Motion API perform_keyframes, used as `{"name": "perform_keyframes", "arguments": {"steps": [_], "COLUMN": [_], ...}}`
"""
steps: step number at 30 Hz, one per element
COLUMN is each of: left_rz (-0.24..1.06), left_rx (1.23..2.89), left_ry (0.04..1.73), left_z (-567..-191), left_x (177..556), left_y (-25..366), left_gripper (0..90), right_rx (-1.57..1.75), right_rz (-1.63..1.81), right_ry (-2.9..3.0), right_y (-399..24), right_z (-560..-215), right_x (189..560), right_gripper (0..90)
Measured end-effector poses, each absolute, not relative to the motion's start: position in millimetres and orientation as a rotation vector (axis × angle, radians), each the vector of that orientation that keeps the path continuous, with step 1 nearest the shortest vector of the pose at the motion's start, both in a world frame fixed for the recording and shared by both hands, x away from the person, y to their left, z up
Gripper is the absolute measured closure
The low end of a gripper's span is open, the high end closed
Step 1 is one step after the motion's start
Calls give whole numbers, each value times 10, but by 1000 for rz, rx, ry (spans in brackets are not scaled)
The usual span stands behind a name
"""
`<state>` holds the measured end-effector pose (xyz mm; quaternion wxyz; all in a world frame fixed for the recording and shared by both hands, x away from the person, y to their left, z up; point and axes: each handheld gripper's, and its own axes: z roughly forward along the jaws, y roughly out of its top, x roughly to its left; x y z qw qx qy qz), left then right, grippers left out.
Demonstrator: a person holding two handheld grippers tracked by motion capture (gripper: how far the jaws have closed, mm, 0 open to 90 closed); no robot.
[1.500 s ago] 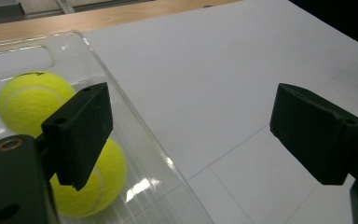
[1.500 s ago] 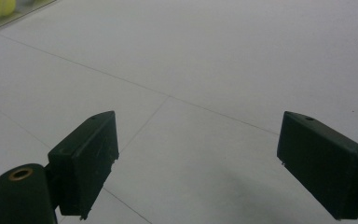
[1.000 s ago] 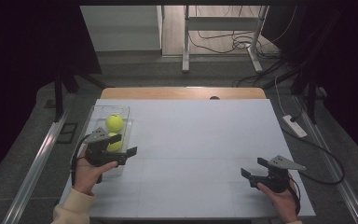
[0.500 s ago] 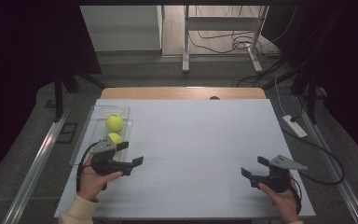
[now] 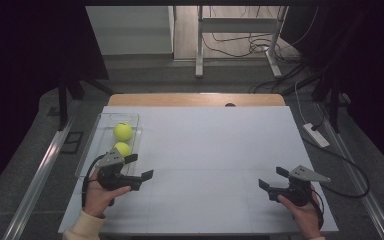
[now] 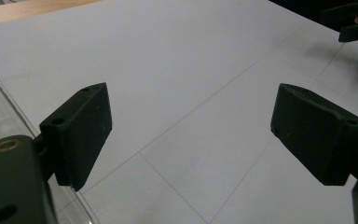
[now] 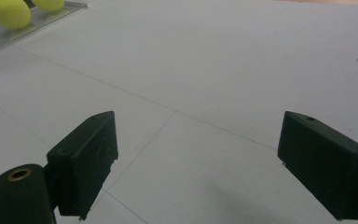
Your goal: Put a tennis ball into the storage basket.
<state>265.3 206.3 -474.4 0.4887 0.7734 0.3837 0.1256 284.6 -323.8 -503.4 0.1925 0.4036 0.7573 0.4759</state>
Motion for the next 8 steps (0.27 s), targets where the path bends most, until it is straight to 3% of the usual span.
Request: {"name": "perform_keyframes", "arguments": {"steps": [8], "left_rz": [299], "left_rx": [1885], "left_ry": [929], "left_z": [-4755], "left_x": [2660], "left_y": [2044], "left_gripper": [135], "right_rx": [1133], "right_rz": [1340], "right_ry": [2121], "right_y": [-3241], "right_z": [-5027], "right_x": [2846], "right_gripper": [118]}}
